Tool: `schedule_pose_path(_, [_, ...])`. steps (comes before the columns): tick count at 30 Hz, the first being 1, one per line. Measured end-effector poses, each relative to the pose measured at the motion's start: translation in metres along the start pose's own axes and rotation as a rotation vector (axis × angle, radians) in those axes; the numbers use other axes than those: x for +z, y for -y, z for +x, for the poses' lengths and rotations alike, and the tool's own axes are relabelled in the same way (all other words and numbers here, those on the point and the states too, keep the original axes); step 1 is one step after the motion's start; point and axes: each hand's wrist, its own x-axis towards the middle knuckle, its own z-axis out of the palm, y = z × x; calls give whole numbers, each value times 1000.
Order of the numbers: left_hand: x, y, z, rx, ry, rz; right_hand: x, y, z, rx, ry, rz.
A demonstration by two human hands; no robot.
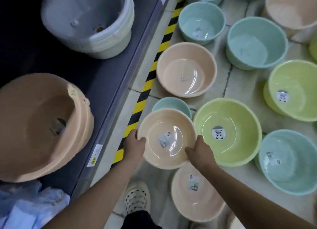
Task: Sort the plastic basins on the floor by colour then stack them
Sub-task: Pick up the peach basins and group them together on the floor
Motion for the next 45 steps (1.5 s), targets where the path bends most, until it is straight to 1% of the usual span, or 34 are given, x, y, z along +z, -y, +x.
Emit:
schedule_pose_path(3, [35, -14, 65, 85, 11, 42, 11, -2, 54, 49, -12, 26])
schedule_pose_path(6, [64, -16, 116, 174, -20, 57, 33, -5, 96, 92, -31, 72])
schedule_pose_path(10, [89, -1, 150, 213, -80, 117, 69, -10, 122, 98, -127, 54])
schedule_pose_path(12, [96, 8, 159, 228, -71, 160, 84, -14, 129, 99, -175, 61])
schedule_pose_path(14, [100, 15, 165, 231, -32, 186, 95, -17, 136, 116, -177, 91])
schedule_pose_path(16, [104, 22, 173, 254, 26, 143, 102, -21, 145, 178, -156, 209])
schedule_pose_path(18, [105, 25, 174, 276, 71, 117, 106, -19, 151, 249, -141, 389])
schedule_pose_path(20, [99, 23, 170, 250, 97, 103, 107, -18, 150, 262, -163, 566])
schedule_pose_path(23, [80, 15, 160, 190, 86, 132, 98, -16, 130, 233, -169, 651])
schedule_pose_path(26, [56, -2, 129, 175, 88, 162, 75, -18, 91, 218, -171, 744])
schedule_pose_path(29, [35, -35, 69, 175, 135, 108, 35, -18, 39, 267, -158, 877])
schedule_pose_path(34, [10, -114, -57, 175, 214, 69, -60, -24, -67, 312, -210, 882])
schedule_pose_path(37, [-3, -168, -129, 157, 330, 79, -122, -30, -133, 383, -251, 877])
schedule_pose_path(40, [-14, -215, -202, 144, 521, 69, -175, -39, -208, 400, -306, 932])
schedule_pose_path(42, [-19, -242, -245, 160, 618, 88, -203, -42, -261, 405, -314, 1000])
schedule_pose_path(45, [-15, -270, -310, 187, 706, 133, -235, -58, -342, 420, -328, 1117])
